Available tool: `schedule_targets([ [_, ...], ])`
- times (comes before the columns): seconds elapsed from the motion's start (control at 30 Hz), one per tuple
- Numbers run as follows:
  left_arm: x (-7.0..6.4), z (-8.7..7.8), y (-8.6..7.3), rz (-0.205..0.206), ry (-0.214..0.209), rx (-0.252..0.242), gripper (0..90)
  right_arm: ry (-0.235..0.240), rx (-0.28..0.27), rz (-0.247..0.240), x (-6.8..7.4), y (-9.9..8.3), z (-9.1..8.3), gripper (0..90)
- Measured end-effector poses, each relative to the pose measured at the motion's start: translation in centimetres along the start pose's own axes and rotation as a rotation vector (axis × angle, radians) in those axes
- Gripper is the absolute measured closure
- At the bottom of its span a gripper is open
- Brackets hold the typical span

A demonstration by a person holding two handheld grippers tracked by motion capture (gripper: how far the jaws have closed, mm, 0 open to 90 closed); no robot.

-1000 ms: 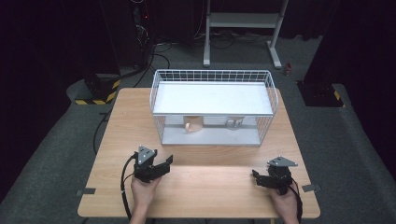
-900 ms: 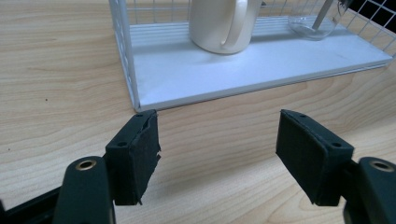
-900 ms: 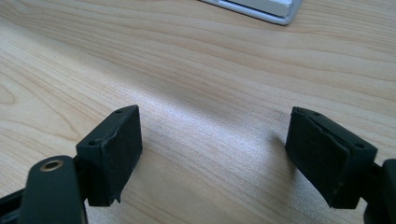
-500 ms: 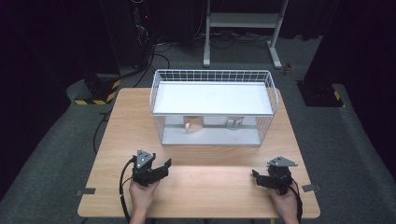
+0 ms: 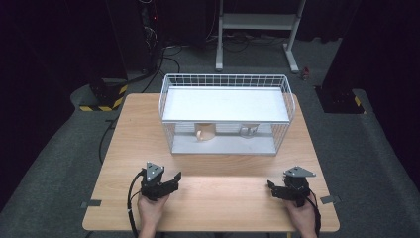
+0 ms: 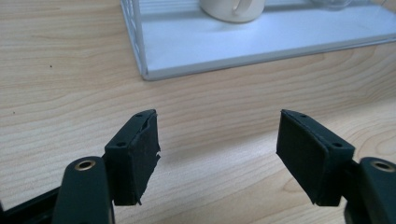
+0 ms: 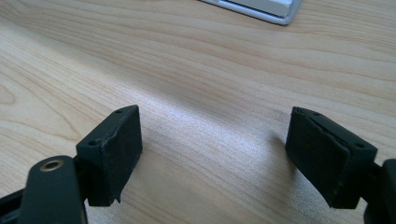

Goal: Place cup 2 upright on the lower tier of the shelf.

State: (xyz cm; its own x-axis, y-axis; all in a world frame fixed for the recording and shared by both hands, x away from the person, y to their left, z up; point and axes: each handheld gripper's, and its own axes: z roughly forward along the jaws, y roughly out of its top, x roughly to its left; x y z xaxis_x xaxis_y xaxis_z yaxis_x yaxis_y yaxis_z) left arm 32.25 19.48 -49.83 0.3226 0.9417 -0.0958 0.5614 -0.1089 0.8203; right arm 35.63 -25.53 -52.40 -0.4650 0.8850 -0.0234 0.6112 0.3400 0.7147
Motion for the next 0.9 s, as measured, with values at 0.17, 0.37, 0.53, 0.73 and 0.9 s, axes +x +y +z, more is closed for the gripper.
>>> schedule_targets([
  [0.17,0.1,0.3,-0.5,-0.019,0.004,0.005,29.9,0.0,0.0,-0.002,0.0,0.0,0.0,18.6],
  [0.37,0.3,0.7,-0.8,-0.001,0.023,0.03,29.7,0.0,0.0,-0.001,0.0,0.0,0.0,18.6],
  [0.53,0.5,1.2,-1.2,-0.01,0.022,0.048,29.6,0.0,0.0,-0.002,0.0,0.0,0.0,18.7],
  [0.73,0.8,1.7,-1.5,-0.02,0.026,0.066,29.7,0.0,0.0,0.0,0.0,0.0,0.0,18.6],
  [0.9,0.7,2.0,-1.6,-0.009,0.045,0.075,29.7,0.0,0.0,0.0,0.0,0.0,0.0,18.7],
])
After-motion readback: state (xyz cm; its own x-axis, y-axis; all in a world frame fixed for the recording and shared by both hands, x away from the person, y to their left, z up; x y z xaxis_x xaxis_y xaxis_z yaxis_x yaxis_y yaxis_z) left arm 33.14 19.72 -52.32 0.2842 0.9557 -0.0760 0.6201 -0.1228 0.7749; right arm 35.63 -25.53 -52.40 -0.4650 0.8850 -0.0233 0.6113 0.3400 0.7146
